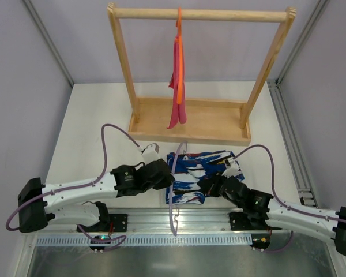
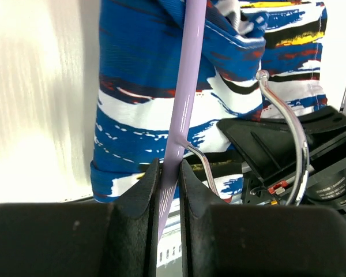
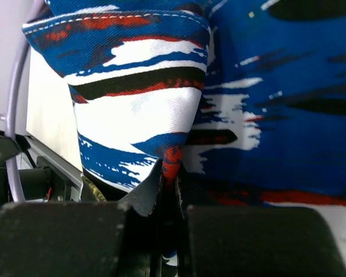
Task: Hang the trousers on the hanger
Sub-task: Place trousers on hanger
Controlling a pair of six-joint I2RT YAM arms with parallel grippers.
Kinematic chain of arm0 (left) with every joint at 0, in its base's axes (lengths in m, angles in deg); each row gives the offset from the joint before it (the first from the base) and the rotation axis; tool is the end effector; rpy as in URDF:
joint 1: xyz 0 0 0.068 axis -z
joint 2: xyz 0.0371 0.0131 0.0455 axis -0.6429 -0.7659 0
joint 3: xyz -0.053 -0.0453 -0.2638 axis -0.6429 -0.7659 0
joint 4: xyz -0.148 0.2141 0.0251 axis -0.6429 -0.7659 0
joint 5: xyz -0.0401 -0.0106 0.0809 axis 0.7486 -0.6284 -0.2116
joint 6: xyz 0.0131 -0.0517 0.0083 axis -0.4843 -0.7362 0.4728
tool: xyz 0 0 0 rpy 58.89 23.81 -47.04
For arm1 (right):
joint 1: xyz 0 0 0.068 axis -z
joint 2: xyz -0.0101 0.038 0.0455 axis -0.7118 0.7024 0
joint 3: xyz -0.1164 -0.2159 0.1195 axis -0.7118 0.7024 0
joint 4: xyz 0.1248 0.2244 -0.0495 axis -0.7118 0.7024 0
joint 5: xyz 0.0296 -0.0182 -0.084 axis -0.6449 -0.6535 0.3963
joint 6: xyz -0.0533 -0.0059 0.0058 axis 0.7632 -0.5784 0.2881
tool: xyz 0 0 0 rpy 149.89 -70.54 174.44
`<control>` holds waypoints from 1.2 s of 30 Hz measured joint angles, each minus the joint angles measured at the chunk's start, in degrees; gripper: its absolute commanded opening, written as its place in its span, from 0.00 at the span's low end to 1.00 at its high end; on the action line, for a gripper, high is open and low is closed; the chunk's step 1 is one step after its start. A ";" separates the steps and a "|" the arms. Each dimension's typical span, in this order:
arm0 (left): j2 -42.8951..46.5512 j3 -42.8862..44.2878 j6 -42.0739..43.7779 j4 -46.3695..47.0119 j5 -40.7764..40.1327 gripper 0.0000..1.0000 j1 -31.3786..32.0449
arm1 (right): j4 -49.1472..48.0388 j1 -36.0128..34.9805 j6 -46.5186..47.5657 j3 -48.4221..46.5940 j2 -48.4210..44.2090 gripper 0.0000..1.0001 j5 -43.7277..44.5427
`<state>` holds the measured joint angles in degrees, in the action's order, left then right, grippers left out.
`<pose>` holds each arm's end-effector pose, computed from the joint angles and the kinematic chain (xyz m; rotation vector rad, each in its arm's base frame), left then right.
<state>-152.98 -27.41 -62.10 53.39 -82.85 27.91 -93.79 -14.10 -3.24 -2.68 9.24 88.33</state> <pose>0.0992 -0.2092 0.2458 -0.3395 2.4563 -0.7236 0.0819 0.1188 0.1442 0.1820 2.1515 0.9891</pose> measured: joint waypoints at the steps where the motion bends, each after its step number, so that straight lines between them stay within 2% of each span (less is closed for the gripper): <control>1: 0.00 0.07 -0.37 -0.31 -0.24 0.00 0.00 | 1.29 -0.83 -0.92 0.37 -1.03 0.04 1.07; 8: -0.04 1.05 -2.84 -3.54 -1.86 0.00 0.11 | 13.73 -7.50 -8.48 -1.22 -6.97 0.04 10.45; 14: 1.51 0.37 -3.04 -2.91 -2.91 0.00 0.09 | 22.18 -8.61 -8.55 -7.50 -8.83 0.04 15.61; 17: 3.32 -2.14 -1.90 1.14 -2.29 0.00 -0.15 | 24.06 -8.59 -6.29 -11.50 -5.20 0.04 17.55; 22: 3.93 -6.03 -2.19 6.75 2.58 0.00 -1.68 | 26.29 -7.50 -3.74 -16.44 6.51 0.04 19.63; 27: 3.65 -3.82 -2.19 2.21 1.38 0.00 -2.21 | 21.38 -7.37 -1.77 -14.91 9.16 0.04 18.01; 31: 11.37 -5.35 -0.94 -2.91 -4.79 0.00 -2.43 | 11.89 -8.87 -1.84 -12.31 12.66 0.04 15.80; 34: 20.85 -10.23 2.38 -3.91 -7.82 0.15 -3.21 | 5.97 -11.34 -2.51 -13.18 18.01 0.04 15.21; 36: 23.93 -13.03 5.09 -3.23 -8.13 0.25 -3.34 | 4.22 -13.09 -3.02 -14.64 20.79 0.04 15.65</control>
<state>-129.05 -40.43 -57.01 50.15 -90.98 24.57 -89.58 -27.20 -6.25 -17.33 30.02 103.98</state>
